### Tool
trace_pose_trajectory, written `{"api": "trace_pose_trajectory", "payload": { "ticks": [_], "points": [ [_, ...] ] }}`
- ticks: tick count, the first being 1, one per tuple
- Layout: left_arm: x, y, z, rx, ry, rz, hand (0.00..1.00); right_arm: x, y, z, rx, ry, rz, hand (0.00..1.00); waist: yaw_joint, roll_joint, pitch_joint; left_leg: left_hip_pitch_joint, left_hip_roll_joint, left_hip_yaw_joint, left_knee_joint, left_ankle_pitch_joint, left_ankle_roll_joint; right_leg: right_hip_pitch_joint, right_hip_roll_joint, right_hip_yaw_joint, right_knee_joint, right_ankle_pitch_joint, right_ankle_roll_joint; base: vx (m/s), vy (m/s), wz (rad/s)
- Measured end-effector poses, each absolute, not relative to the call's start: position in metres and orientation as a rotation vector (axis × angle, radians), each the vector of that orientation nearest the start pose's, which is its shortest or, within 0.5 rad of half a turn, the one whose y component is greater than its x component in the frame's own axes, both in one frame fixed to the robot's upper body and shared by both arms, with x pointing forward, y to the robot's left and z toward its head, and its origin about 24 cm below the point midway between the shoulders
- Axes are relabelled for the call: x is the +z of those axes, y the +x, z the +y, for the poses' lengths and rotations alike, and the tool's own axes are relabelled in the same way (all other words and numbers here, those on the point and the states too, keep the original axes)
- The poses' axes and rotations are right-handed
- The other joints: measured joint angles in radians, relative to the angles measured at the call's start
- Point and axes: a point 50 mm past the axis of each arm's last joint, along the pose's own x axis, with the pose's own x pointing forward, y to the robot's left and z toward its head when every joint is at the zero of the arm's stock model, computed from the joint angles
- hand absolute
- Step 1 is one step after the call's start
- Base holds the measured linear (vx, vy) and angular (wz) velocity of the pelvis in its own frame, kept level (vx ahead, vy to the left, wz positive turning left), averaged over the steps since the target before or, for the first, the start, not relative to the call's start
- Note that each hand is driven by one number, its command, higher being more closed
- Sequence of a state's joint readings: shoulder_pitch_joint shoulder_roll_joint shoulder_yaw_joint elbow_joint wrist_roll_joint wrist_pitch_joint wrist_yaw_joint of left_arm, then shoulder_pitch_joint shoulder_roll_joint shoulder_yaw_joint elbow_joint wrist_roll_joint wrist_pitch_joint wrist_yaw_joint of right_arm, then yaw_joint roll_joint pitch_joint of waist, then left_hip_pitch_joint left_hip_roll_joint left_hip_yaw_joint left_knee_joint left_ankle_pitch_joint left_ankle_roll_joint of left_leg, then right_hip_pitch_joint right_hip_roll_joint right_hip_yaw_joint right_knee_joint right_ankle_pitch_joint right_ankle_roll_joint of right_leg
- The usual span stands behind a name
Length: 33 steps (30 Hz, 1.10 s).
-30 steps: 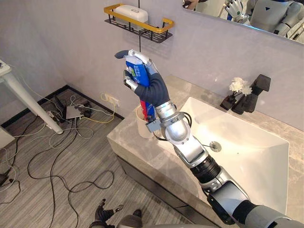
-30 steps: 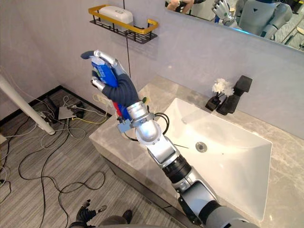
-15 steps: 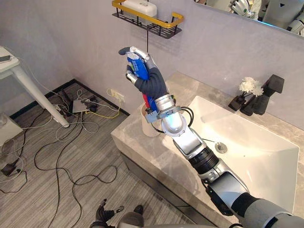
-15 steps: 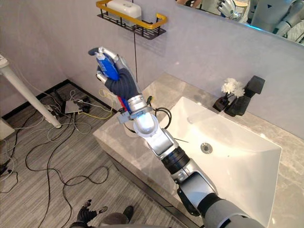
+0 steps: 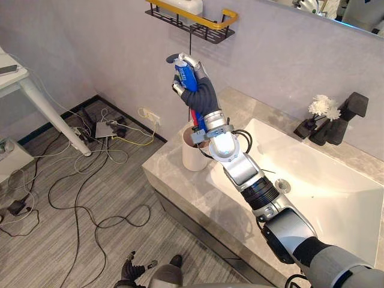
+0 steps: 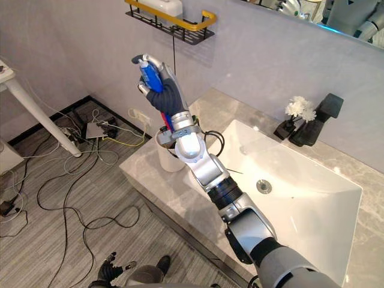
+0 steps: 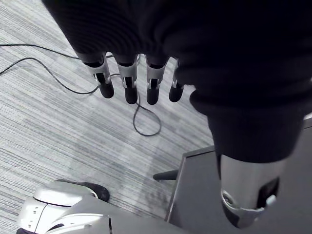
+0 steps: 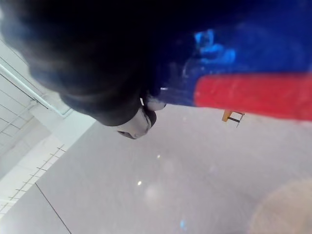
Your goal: Organize washtable
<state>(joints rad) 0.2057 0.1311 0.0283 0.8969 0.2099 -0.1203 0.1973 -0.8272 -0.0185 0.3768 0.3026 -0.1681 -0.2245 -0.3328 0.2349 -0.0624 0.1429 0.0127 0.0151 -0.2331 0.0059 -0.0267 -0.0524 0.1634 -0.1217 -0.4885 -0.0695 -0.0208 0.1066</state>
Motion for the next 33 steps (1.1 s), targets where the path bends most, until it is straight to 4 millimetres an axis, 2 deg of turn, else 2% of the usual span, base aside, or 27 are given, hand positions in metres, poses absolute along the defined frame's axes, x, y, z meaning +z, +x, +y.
{"api": "trace_pose_trajectory", "payload": {
  "ticks": [15, 33],
  "points": [
    [-0.1480, 0.0849, 0.2135, 0.165, 0.381, 0.963, 0.00, 0.2217, 0.3308, -0.0179, 0.147, -0.240, -0.787, 1.00, 0.001, 0.009, 0.006, -0.002, -0.001, -0.007, 0.002, 0.000, 0.000, 0.002, 0.000, -0.005, 0.000, -0.001, 0.001, 0.00, 0.000, 0.01],
    [-0.1482, 0.0851, 0.2123, 0.144, 0.402, 0.961, 0.00, 0.2211, 0.3298, -0.0158, 0.145, -0.238, -0.787, 1.00, -0.001, 0.014, 0.009, 0.001, -0.001, -0.007, 0.002, 0.000, 0.000, 0.003, -0.001, -0.003, 0.005, -0.004, -0.001, 0.00, 0.000, 0.00]
  ]
}}
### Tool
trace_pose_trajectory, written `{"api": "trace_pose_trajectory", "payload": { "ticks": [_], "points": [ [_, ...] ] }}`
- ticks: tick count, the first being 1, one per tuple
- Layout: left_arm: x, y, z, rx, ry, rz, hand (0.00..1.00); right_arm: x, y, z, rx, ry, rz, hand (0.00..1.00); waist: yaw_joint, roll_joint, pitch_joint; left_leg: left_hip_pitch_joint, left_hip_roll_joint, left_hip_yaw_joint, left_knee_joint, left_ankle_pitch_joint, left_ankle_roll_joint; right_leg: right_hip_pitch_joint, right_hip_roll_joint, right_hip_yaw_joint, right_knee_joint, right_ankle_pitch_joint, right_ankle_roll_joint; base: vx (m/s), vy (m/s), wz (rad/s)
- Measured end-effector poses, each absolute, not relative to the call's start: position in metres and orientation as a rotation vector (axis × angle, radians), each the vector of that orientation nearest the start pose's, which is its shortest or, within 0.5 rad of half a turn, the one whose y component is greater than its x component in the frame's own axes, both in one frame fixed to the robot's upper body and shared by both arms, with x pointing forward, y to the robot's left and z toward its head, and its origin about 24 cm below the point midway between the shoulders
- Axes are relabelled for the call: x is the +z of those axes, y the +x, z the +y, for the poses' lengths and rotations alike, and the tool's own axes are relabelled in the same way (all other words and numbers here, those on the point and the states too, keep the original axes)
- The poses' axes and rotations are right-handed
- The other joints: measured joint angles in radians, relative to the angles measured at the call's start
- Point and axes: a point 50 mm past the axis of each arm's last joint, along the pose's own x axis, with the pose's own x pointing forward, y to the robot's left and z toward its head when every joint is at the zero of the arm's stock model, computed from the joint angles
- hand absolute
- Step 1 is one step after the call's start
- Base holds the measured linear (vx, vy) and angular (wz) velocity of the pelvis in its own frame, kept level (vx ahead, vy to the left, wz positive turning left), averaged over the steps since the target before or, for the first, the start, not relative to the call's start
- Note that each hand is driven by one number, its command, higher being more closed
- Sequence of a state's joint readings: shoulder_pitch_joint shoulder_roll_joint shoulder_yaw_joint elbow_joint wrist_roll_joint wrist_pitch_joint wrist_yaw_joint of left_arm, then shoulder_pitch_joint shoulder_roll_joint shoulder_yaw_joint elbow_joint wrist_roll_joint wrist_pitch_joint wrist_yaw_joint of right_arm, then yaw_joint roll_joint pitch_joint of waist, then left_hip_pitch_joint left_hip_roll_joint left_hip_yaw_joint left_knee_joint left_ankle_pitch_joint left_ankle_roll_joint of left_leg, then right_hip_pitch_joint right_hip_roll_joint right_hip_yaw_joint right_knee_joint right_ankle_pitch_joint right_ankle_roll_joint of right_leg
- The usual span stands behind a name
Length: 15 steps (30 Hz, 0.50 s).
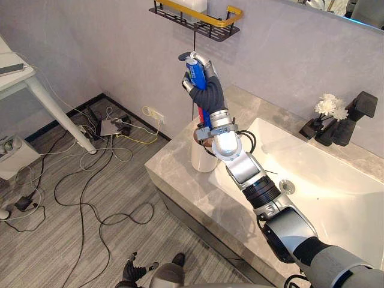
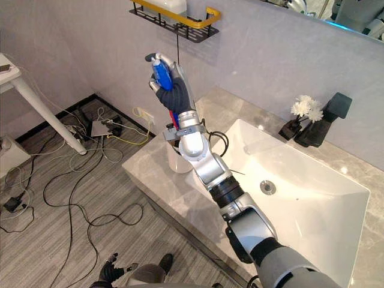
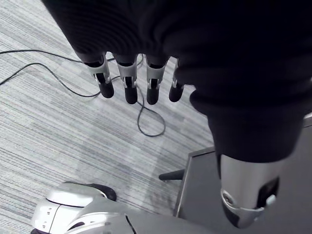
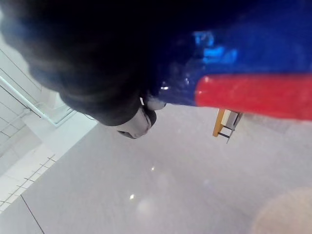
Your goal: Organize washtable
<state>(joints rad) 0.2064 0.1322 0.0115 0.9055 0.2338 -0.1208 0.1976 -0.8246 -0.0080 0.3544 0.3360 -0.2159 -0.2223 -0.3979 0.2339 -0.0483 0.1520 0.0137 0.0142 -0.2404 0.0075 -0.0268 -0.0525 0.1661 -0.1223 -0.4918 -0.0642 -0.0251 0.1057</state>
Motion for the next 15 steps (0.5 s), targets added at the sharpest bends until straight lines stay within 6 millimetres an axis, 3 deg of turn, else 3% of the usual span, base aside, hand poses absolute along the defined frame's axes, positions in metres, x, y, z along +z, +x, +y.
{"api": "trace_pose_trajectory", "payload": {
  "ticks": [15],
  "points": [
    [-0.149, 0.083, 0.212, 0.144, 0.402, 0.970, 0.00, 0.197, 0.327, -0.016, 0.148, -0.221, -0.709, 1.00, -0.001, 0.000, 0.000, 0.002, 0.002, 0.004, 0.000, 0.000, 0.000, -0.003, -0.001, 0.004, 0.006, 0.000, 0.000, 0.00, 0.000, 0.00]
  ]
}}
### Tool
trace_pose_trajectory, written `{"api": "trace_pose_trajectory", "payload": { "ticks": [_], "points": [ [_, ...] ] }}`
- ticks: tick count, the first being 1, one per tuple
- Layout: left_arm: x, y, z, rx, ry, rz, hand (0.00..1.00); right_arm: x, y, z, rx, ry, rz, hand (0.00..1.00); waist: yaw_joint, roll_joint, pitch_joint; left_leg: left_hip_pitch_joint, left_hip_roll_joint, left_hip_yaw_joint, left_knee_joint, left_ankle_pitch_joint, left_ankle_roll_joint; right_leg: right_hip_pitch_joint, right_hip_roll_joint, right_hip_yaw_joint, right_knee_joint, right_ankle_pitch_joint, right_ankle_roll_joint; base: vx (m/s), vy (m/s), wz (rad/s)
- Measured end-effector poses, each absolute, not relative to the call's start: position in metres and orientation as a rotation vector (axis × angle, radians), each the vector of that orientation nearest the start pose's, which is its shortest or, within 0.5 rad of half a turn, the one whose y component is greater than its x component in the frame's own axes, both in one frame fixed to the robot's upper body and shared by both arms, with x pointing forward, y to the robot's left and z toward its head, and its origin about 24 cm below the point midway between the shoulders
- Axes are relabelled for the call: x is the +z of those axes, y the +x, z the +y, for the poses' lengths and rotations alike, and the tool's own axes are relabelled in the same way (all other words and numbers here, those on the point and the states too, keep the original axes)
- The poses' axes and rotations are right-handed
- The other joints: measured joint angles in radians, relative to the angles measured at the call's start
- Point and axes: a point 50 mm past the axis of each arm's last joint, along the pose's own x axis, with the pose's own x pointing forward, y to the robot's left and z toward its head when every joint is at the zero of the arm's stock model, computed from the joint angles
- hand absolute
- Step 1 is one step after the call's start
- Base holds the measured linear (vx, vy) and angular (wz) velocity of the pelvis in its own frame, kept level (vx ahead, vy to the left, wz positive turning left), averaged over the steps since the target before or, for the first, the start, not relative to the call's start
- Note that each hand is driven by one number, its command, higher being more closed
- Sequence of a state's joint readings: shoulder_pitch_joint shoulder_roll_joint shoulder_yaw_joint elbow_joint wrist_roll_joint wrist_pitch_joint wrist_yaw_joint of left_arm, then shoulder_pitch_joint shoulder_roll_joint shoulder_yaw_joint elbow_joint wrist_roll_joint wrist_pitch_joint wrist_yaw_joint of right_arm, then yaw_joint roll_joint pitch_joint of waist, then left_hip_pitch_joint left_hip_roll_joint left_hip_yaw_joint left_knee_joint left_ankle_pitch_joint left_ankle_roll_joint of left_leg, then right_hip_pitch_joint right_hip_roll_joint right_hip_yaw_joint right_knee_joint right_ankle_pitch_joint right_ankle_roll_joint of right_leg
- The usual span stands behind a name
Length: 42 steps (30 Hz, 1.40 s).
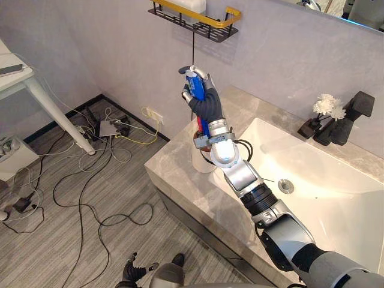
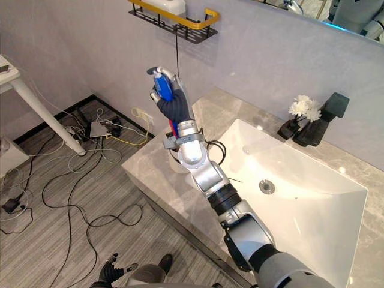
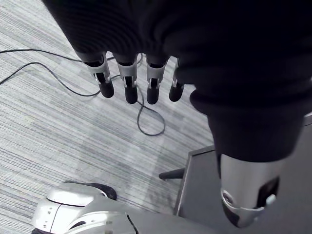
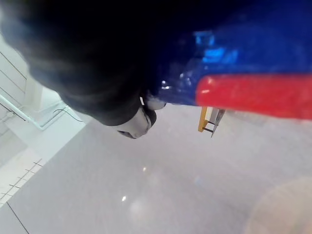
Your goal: Organize washtable
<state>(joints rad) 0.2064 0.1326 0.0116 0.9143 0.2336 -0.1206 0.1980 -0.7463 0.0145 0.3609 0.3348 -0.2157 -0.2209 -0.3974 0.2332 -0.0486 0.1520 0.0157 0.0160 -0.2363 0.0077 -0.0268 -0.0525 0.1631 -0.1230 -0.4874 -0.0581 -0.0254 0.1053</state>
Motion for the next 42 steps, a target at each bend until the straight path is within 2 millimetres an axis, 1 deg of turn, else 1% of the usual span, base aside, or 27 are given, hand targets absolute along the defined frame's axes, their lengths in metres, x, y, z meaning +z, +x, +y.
{"api": "trace_pose_trajectory", "payload": {
  "ticks": [11, 12, 28, 34, 38, 42],
  "points": [
    [-0.1491, 0.0832, 0.2126, 0.145, 0.402, 0.971, 0.00, 0.1926, 0.3263, -0.0170, 0.148, -0.221, -0.696, 1.00, 0.000, 0.000, 0.000, 0.002, 0.001, 0.008, 0.000, 0.000, 0.000, -0.002, 0.000, 0.010, 0.000, 0.000, 0.000, 0.00, 0.000, -0.01],
    [-0.1491, 0.0832, 0.2126, 0.145, 0.402, 0.971, 0.00, 0.1926, 0.3263, -0.0170, 0.148, -0.221, -0.696, 0.00, 0.000, 0.000, 0.000, 0.002, 0.001, 0.009, 0.000, 0.000, 0.000, -0.003, 0.000, 0.012, 0.000, 0.000, 0.000, 0.00, 0.000, -0.03],
    [-0.1492, 0.0827, 0.2131, 0.149, 0.399, 0.973, 0.00, 0.1918, 0.3252, -0.0162, 0.147, -0.215, -0.694, 0.00, -0.001, -0.003, -0.001, 0.002, 0.002, 0.018, 0.000, 0.000, 0.000, -0.009, -0.001, 0.023, 0.004, 0.000, 0.000, 0.00, 0.002, -0.01],
    [-0.1490, 0.0822, 0.2146, 0.150, 0.403, 0.974, 0.00, 0.1894, 0.3242, -0.0164, 0.137, -0.205, -0.687, 0.00, -0.001, -0.010, -0.004, 0.007, 0.002, 0.023, -0.002, 0.000, 0.000, -0.009, -0.002, 0.029, 0.005, 0.000, 0.000, 0.00, 0.003, -0.01],
    [-0.1494, 0.0785, 0.2165, 0.153, 0.408, 0.983, 0.00, 0.1877, 0.3240, -0.0167, 0.136, -0.204, -0.681, 0.00, -0.002, -0.017, -0.007, 0.010, 0.002, 0.027, -0.003, 0.000, 0.000, -0.009, -0.002, 0.032, 0.006, 0.000, 0.000, 0.00, 0.000, 0.00],
    [-0.1494, 0.0785, 0.2166, 0.153, 0.408, 0.983, 0.00, 0.1871, 0.3240, -0.0168, 0.136, -0.204, -0.679, 0.00, -0.002, -0.017, -0.007, 0.013, 0.002, 0.033, -0.006, 0.000, 0.000, -0.009, -0.002, 0.039, 0.006, 0.000, 0.000, -0.01, 0.010, -0.04]
  ]
}}
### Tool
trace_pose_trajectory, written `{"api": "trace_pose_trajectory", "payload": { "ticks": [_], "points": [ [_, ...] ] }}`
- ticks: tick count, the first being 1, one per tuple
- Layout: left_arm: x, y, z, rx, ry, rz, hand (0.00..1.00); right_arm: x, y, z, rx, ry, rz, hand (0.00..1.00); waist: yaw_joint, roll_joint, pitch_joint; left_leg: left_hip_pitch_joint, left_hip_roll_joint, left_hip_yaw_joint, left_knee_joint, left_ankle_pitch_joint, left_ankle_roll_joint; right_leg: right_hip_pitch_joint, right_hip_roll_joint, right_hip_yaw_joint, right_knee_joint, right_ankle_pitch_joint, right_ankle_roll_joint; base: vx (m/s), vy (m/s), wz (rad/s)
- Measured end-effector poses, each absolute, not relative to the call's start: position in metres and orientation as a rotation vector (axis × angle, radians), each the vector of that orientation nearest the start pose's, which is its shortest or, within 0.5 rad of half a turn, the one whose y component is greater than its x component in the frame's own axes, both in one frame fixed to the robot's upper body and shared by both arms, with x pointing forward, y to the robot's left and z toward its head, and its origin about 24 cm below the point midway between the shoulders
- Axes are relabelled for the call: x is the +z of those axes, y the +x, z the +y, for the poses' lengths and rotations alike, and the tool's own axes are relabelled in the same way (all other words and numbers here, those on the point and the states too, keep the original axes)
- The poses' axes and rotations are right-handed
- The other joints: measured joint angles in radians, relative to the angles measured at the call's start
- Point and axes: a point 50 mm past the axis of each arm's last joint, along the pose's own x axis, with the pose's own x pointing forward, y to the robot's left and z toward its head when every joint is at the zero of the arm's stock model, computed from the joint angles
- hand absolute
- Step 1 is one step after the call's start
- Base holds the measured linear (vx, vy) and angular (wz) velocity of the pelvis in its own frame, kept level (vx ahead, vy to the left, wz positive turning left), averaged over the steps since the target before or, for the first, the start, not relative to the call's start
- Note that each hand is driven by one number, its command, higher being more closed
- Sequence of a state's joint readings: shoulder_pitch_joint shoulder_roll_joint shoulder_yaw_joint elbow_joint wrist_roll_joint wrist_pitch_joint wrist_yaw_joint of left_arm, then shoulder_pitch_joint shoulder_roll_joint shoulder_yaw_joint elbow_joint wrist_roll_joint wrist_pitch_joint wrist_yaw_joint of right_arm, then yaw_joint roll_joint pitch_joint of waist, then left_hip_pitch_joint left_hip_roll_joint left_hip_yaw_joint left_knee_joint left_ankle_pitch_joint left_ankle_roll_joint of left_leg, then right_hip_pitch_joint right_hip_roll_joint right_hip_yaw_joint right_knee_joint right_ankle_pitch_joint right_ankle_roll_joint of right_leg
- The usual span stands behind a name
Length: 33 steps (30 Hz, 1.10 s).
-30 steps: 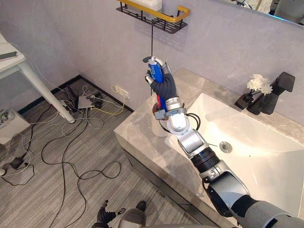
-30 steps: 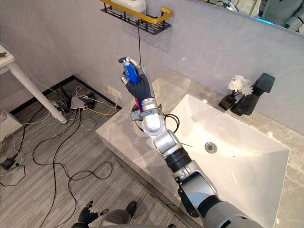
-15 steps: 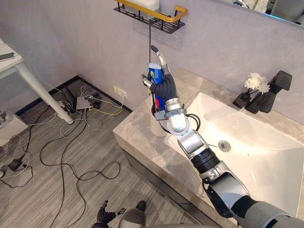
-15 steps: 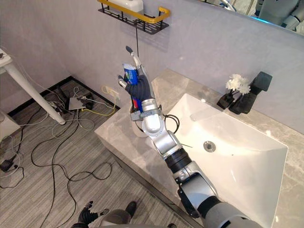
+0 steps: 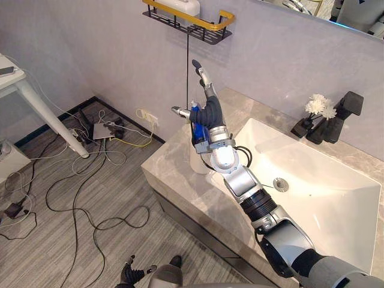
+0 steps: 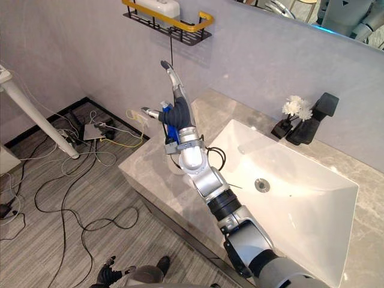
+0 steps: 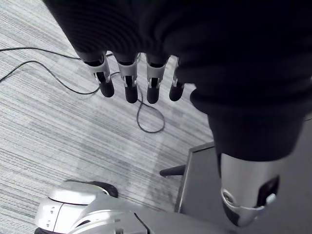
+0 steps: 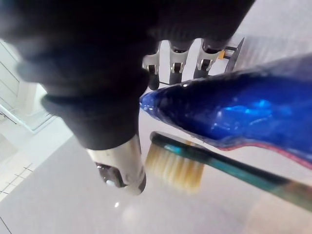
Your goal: Organize washtable
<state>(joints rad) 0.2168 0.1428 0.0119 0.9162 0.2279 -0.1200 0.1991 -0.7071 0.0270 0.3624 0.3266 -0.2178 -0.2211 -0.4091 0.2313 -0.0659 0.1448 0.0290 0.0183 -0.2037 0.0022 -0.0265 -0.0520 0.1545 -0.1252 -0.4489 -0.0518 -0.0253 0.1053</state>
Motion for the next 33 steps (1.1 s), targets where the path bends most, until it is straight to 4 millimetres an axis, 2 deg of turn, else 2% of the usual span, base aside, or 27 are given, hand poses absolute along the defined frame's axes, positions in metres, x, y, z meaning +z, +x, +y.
{"api": "trace_pose_trajectory", "payload": {
  "ticks": [13, 17, 26, 29, 33],
  "points": [
    [-0.150, 0.077, 0.217, 0.154, 0.408, 0.987, 0.00, 0.187, 0.325, -0.020, 0.138, -0.215, -0.682, 0.00, -0.011, -0.003, -0.001, 0.006, 0.000, 0.011, -0.002, 0.000, 0.000, -0.001, 0.000, 0.010, 0.003, 0.000, 0.000, 0.00, 0.001, 0.00],
    [-0.150, 0.074, 0.219, 0.157, 0.411, 0.997, 0.00, 0.204, 0.315, -0.023, 0.165, -0.173, -0.757, 0.00, -0.029, -0.008, 0.000, 0.016, 0.003, 0.021, -0.005, 0.000, 0.000, -0.003, 0.000, 0.022, 0.011, 0.000, 0.000, -0.01, 0.009, -0.07],
    [-0.150, 0.067, 0.225, 0.175, 0.402, 1.018, 0.00, 0.221, 0.305, -0.040, 0.239, -0.163, -0.833, 0.00, -0.051, -0.030, -0.006, 0.038, 0.015, 0.058, -0.025, 0.002, 0.003, -0.009, 0.002, 0.062, 0.013, 0.000, 0.000, -0.02, 0.009, -0.13],
    [-0.150, 0.067, 0.225, 0.176, 0.402, 1.020, 0.00, 0.235, 0.297, -0.054, 0.255, -0.200, -0.916, 0.00, -0.060, -0.032, -0.008, 0.037, 0.015, 0.070, -0.026, 0.002, 0.003, -0.018, 0.002, 0.072, 0.015, 0.000, 0.000, 0.00, 0.014, -0.11],
    [-0.151, 0.062, 0.227, 0.186, 0.382, 1.034, 0.00, 0.258, 0.279, -0.074, 0.285, -0.264, -1.060, 0.00, -0.094, -0.038, -0.011, 0.044, 0.015, 0.079, -0.030, 0.002, 0.003, -0.019, 0.003, 0.082, 0.016, 0.001, 0.000, 0.00, 0.005, -0.06]
  ]
}}
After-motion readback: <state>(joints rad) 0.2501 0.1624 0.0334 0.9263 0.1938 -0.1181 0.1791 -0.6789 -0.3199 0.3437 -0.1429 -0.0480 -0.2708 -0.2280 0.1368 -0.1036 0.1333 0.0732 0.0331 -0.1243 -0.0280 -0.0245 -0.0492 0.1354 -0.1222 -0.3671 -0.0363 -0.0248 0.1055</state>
